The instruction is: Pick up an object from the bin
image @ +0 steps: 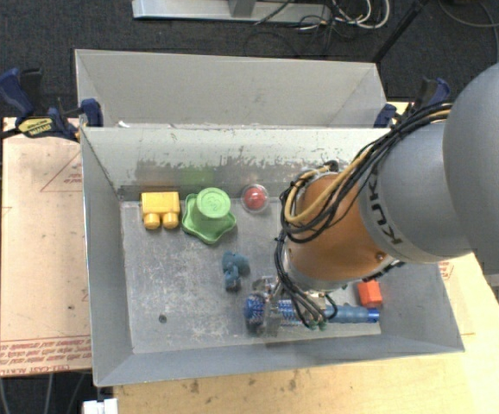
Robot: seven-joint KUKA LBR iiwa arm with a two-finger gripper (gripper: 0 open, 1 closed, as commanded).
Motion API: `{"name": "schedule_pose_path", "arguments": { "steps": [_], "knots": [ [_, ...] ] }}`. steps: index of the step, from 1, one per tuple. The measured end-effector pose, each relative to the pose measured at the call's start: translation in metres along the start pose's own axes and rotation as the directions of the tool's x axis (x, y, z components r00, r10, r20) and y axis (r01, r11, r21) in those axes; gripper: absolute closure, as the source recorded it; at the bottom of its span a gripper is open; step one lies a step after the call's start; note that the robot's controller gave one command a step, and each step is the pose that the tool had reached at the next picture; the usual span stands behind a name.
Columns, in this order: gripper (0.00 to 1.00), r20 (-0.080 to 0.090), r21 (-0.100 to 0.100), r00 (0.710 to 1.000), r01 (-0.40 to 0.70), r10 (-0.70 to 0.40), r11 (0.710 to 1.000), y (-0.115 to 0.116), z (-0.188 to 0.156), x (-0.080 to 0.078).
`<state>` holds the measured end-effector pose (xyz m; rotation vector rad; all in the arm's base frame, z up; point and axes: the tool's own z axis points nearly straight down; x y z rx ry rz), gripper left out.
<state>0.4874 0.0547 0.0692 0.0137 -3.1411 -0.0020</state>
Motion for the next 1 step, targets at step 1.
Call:
{"name": "schedule_pose_path", "arguments": {
  "steps": [1],
  "knots": [
    [1.0,0.009,-0.002,1.0,-0.003,0.003,1.0,0.0271,-0.1416,0.0005]
  ]
}}
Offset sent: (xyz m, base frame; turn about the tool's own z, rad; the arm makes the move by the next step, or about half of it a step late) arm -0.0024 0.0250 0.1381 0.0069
